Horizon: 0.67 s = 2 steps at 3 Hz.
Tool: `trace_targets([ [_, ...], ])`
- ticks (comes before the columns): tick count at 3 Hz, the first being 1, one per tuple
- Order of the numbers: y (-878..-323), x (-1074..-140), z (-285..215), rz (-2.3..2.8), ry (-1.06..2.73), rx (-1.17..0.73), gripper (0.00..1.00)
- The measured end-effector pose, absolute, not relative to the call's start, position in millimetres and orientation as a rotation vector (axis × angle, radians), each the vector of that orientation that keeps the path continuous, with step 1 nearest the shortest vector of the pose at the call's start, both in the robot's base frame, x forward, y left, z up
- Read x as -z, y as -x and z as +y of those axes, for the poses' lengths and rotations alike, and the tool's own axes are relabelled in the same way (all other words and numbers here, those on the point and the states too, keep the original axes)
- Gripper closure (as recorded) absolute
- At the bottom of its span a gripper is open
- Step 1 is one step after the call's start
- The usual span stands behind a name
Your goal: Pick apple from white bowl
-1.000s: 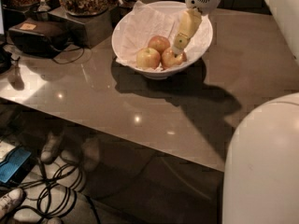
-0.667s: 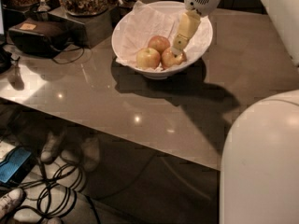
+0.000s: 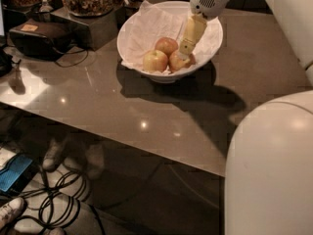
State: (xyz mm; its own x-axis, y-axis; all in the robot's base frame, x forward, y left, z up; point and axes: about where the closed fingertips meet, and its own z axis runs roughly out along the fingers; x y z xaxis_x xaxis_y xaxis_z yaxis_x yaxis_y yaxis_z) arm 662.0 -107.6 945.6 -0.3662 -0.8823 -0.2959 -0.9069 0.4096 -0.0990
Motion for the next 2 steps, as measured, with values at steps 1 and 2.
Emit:
trace_targets([
  [1,-663.6,-941.8,-103.3,2.37,1.565,-0.122,0.15],
  [2,-666.6,-938.0,-99.3,2.373,1.572,-0.126,0.16],
])
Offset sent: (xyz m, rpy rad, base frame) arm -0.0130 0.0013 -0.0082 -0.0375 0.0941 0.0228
